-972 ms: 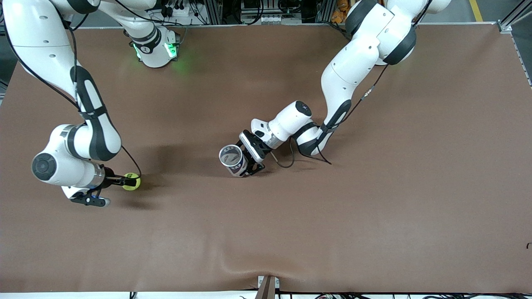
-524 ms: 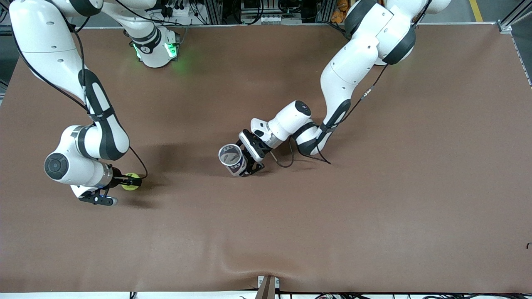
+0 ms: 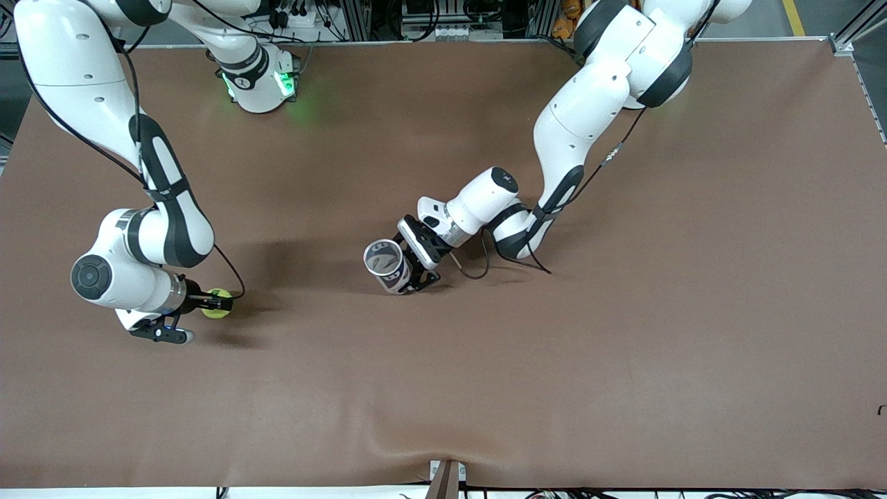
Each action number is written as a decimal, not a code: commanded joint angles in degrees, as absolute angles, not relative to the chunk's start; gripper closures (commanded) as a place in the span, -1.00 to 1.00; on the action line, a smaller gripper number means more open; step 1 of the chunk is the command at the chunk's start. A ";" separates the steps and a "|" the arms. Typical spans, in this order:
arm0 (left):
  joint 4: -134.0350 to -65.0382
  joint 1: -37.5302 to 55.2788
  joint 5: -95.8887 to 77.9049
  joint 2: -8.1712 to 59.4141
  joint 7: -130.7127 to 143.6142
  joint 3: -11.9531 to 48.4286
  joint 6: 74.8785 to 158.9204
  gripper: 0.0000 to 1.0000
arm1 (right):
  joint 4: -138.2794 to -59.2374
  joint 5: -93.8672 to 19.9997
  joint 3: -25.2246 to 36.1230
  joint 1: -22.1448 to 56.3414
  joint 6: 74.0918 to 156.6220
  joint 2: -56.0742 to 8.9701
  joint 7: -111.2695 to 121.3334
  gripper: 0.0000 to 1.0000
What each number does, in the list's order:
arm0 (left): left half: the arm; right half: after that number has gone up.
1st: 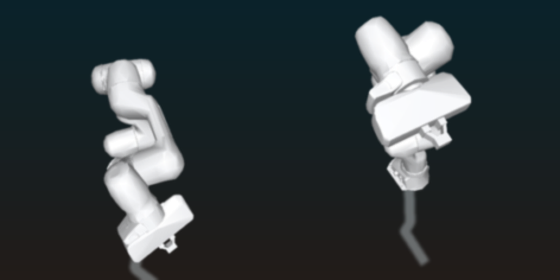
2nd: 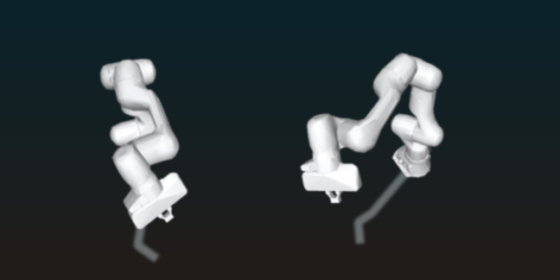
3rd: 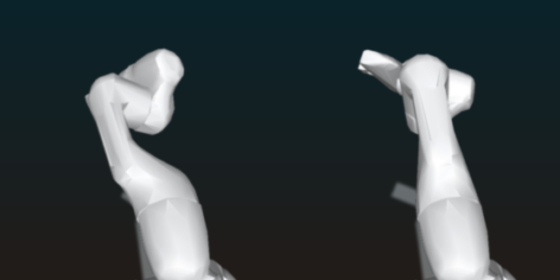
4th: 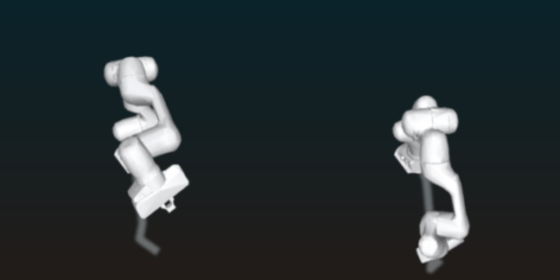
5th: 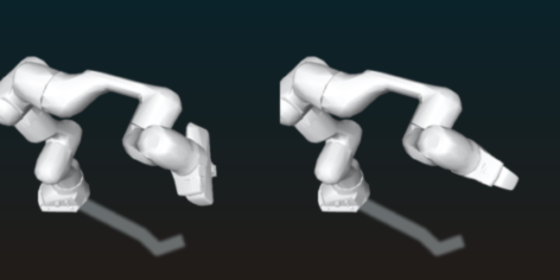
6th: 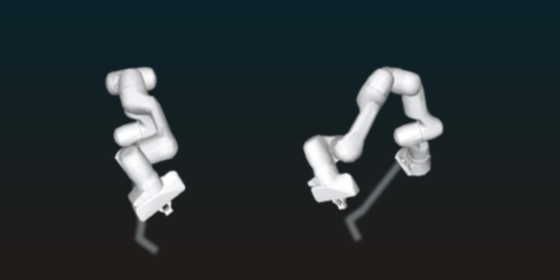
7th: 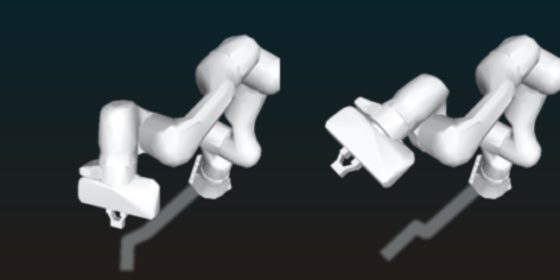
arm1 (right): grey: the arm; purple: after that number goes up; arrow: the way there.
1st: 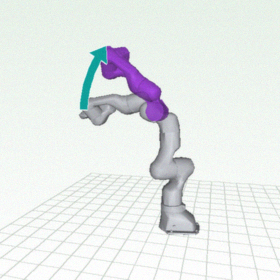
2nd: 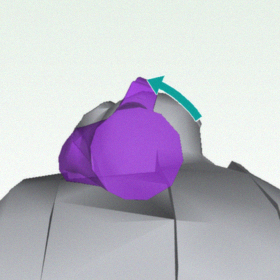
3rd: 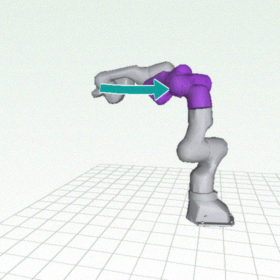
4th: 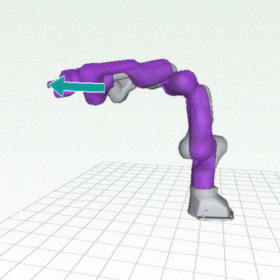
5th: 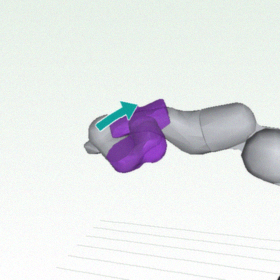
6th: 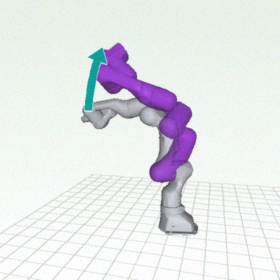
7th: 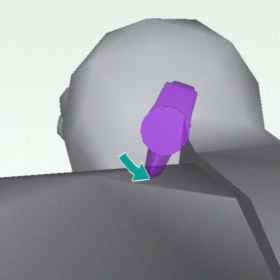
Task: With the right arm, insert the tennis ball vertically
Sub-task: 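Reach the right gripper down to the nearer tennis ball, then grasp the tennis ball with the right gripper and lift it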
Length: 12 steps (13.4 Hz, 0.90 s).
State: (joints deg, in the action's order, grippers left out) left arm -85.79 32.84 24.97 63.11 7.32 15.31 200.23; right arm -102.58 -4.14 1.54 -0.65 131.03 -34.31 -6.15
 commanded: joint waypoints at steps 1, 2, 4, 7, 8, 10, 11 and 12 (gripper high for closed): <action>-85.08 33.93 24.26 63.72 7.38 14.41 201.18 -0.44 | -102.14 -3.87 0.36 -0.26 126.93 -31.55 -12.29 1.00; -84.99 33.93 24.26 63.72 7.38 14.41 201.18 -0.44 | -101.17 -3.87 -0.61 -0.26 125.52 -31.38 -12.83 1.00; -84.99 33.93 24.26 63.72 7.38 14.41 201.18 -0.44 | -100.46 -3.87 -1.49 -0.18 123.67 -30.06 -15.54 1.00; -84.99 33.93 24.26 63.72 7.38 14.41 201.18 -0.44 | -96.00 -3.78 -4.12 -0.26 116.05 -29.00 -21.07 1.00; -84.99 33.93 24.26 63.72 7.38 14.41 201.18 -0.44 | -94.15 -3.78 -5.17 -0.18 113.58 -29.00 -24.14 1.00; -84.99 33.93 24.26 63.72 7.38 14.41 201.18 -0.44 | -92.99 -3.69 -7.99 -0.26 112.50 -28.57 -30.03 1.00; -85.08 33.93 24.26 63.72 7.38 14.41 201.18 -0.44 | -92.29 -3.69 -9.13 -0.26 112.41 -28.56 -32.32 1.00; -84.99 33.93 24.26 63.72 7.38 14.41 201.18 -0.44 | -91.50 -3.69 -10.27 -0.26 111.98 -28.30 -34.61 1.00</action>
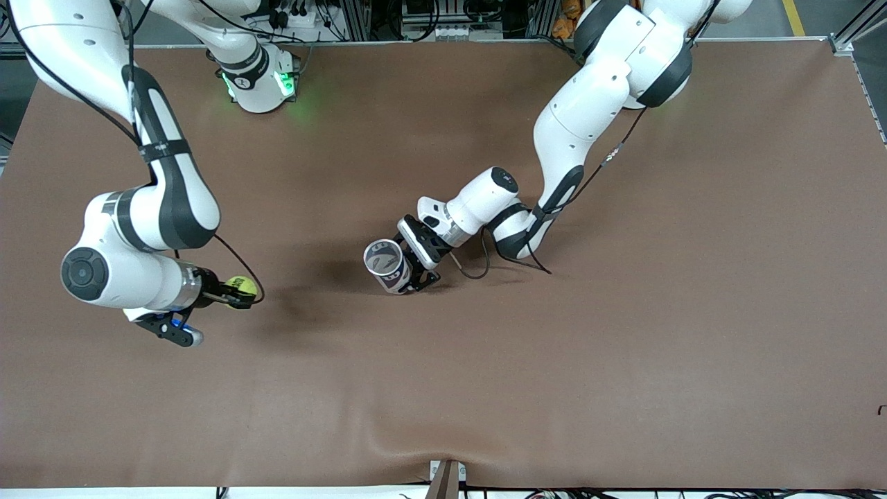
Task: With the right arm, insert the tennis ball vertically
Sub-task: 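Grasp the tennis ball with the right gripper and lift it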
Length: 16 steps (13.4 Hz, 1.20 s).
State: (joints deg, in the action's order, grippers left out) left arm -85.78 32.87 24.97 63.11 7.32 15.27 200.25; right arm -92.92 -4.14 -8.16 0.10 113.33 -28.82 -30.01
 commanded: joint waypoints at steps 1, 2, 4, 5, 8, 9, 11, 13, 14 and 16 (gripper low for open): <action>-84.99 33.93 24.26 63.72 7.38 14.41 201.18 -0.44 | -90.62 -3.69 -11.68 -0.26 111.10 -27.87 -37.15 1.00; -84.99 33.93 24.26 63.72 7.38 14.41 201.18 -0.44 | -89.66 -3.69 -12.99 -0.26 110.40 -27.77 -40.22 1.00; -84.99 33.93 24.26 63.72 7.38 14.41 201.27 -0.44 | -87.20 -3.69 -15.63 -0.26 108.64 -27.69 -44.89 1.00; -84.99 33.93 24.26 63.72 7.38 14.41 201.27 -0.44 | -85.97 -3.69 -16.60 -0.26 107.50 -27.69 -47.00 1.00; -85.08 33.93 24.26 63.72 7.38 14.41 201.27 -0.44 | -84.29 -3.60 -20.90 -0.26 106.79 -27.69 -54.82 1.00; -85.08 33.93 24.26 63.72 7.38 14.41 201.27 -0.44 | -83.94 -3.69 -22.40 -0.26 106.79 -27.69 -56.58 1.00; -85.08 33.93 24.26 63.72 7.38 14.41 201.36 -0.44 | -83.67 -3.34 -25.47 -0.18 106.87 -27.69 -61.50 1.00; -85.08 33.93 24.26 63.72 7.38 14.41 201.71 -0.44 | -82.97 -3.17 -27.85 -0.09 106.87 -27.69 -64.93 1.00; -85.08 33.93 24.26 63.72 7.38 14.41 201.71 -0.44 | -82.97 -3.34 -28.47 0.00 106.96 -27.77 -66.34 1.00; -85.08 33.93 24.26 63.72 7.38 14.41 202.06 -0.44 | -82.97 -2.99 -28.92 1.75 107.22 -27.86 -68.72 1.00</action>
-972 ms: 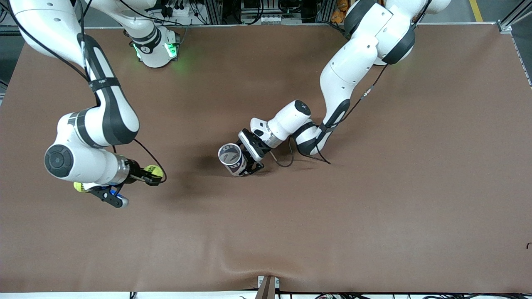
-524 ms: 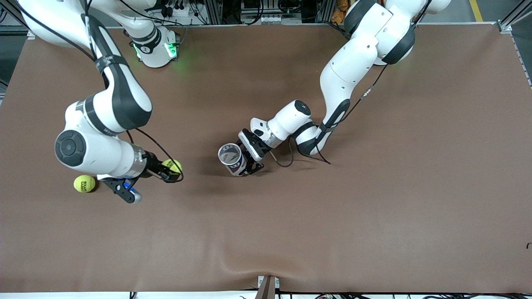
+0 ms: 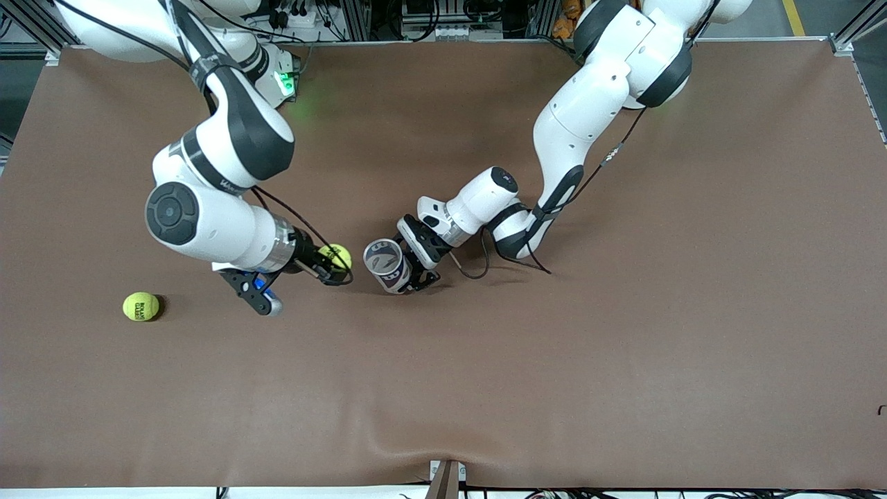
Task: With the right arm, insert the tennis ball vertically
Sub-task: 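Grasp the tennis ball with the right gripper and lift it, then move the ball over the tube mouth and release it inside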
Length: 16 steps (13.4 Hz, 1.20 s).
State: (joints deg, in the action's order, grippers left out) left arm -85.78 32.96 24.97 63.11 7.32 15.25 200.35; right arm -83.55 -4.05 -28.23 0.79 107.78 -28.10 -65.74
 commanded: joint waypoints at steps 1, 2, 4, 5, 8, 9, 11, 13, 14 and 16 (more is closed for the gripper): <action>-85.17 33.93 24.34 63.72 7.38 14.41 202.15 -0.44 | -82.97 -2.81 -28.92 2.71 107.23 -27.86 -69.25 1.00; -85.17 33.93 24.35 63.72 7.30 14.41 202.15 -0.44 | -82.97 -2.29 -29.00 2.99 107.31 -27.95 -69.43 1.00; -85.17 33.93 24.35 63.72 7.29 14.41 202.24 -0.44 | -82.97 -1.06 -28.92 5.00 107.40 -28.39 -70.40 1.00; -85.17 33.93 24.35 63.72 7.38 14.41 202.41 -0.44 | -82.97 -1.23 -29.00 5.27 107.40 -28.39 -70.40 1.00; -85.17 33.93 24.43 63.72 7.38 14.41 202.50 -0.44 | -83.06 -0.45 -28.92 7.03 107.40 -29.09 -72.50 1.00; -85.17 33.93 24.43 63.72 7.30 14.41 202.50 -0.44 | -83.06 0.43 -28.92 7.12 107.58 -29.79 -72.68 1.00; -85.17 33.93 24.43 63.72 7.38 14.41 202.50 -0.44 | -83.58 0.62 -28.83 7.38 110.72 -30.15 -72.77 1.00; -85.17 33.93 24.35 63.72 7.38 14.41 202.50 -0.44 | -83.50 0.70 -28.83 7.47 111.27 -31.37 -73.04 1.00; -85.17 33.93 24.26 63.72 7.38 14.41 202.50 -0.44 | -83.41 0.88 -28.83 7.73 111.36 -31.81 -73.65 1.00; -85.17 33.93 24.35 63.72 7.38 14.41 202.50 -0.44 | -83.41 1.49 -28.74 7.73 111.62 -32.08 -74.09 -0.77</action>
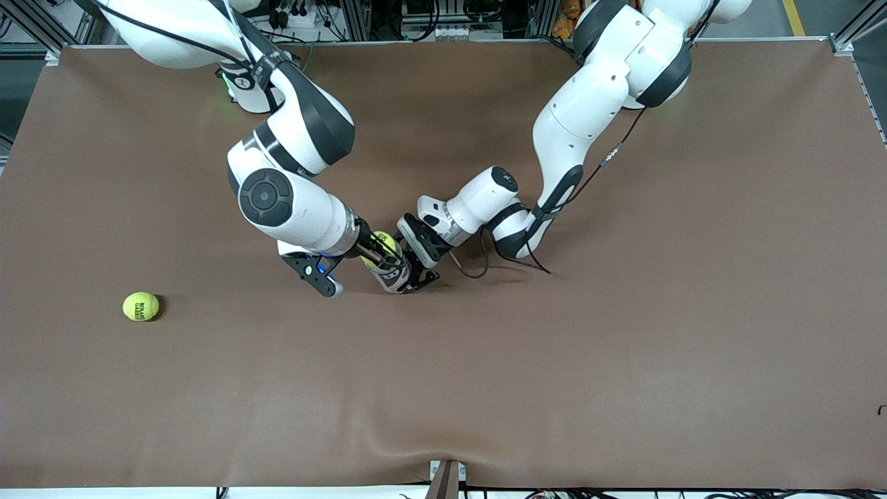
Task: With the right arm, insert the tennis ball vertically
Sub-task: 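Move the ball over the tube mouth and release it inside, then move the right gripper back to the second tennis ball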
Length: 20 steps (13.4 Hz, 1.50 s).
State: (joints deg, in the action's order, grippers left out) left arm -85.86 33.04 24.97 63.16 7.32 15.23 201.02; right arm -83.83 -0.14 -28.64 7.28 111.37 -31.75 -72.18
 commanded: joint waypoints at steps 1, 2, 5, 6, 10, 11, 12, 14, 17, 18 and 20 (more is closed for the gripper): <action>-85.17 33.93 24.35 63.63 7.38 14.41 202.50 -0.44 | -83.41 1.49 -28.74 7.73 111.62 -32.34 -74.27 -1.00; -85.17 33.93 24.35 63.63 7.38 14.41 202.50 -0.44 | -83.23 1.49 -28.83 7.82 111.53 -32.34 -74.62 -1.00; -85.17 33.84 24.35 63.63 7.38 14.41 202.50 -0.44 | -82.71 1.23 -28.92 7.73 111.10 -31.99 -74.71 -1.00; -85.17 33.84 24.35 63.63 7.38 14.41 202.67 -0.44 | -81.40 0.97 -28.92 7.47 110.83 -31.82 -74.62 -1.00; -85.17 33.93 24.26 63.72 7.38 14.41 202.68 -0.44 | -73.40 1.05 -28.92 5.54 102.84 -31.64 -73.65 -1.00; -85.17 33.93 24.26 63.72 7.38 14.41 202.59 -0.44 | -73.48 1.05 -28.92 4.06 102.75 -31.47 -72.26 -1.00; -85.17 33.93 24.26 63.72 7.38 14.41 202.67 -0.44 | -73.56 0.97 -29.00 2.22 102.05 -30.77 -68.50 -1.00; -85.08 33.93 24.17 63.63 7.38 14.41 202.59 -0.44 | -73.56 1.05 -28.74 -1.04 99.68 -30.67 -61.64 -1.00; -85.08 33.84 24.17 63.63 7.38 14.41 202.59 -0.44 | -73.83 1.32 -28.22 -6.58 94.67 -30.50 -51.54 -1.00; -85.08 33.84 24.17 63.63 7.38 14.41 202.67 -0.44 | -74.00 1.32 -26.39 -7.29 94.05 -30.32 -48.72 -1.00; -85.08 33.84 24.17 63.63 7.38 14.41 202.68 -0.44 | -74.18 1.32 -22.08 -7.12 92.03 -30.15 -42.75 -1.00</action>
State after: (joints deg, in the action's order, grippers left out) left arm -85.89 33.08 24.97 63.20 7.32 15.06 201.20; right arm -73.37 0.37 -23.80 -7.16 93.23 -31.20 -46.23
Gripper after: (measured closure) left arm 0.278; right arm 0.000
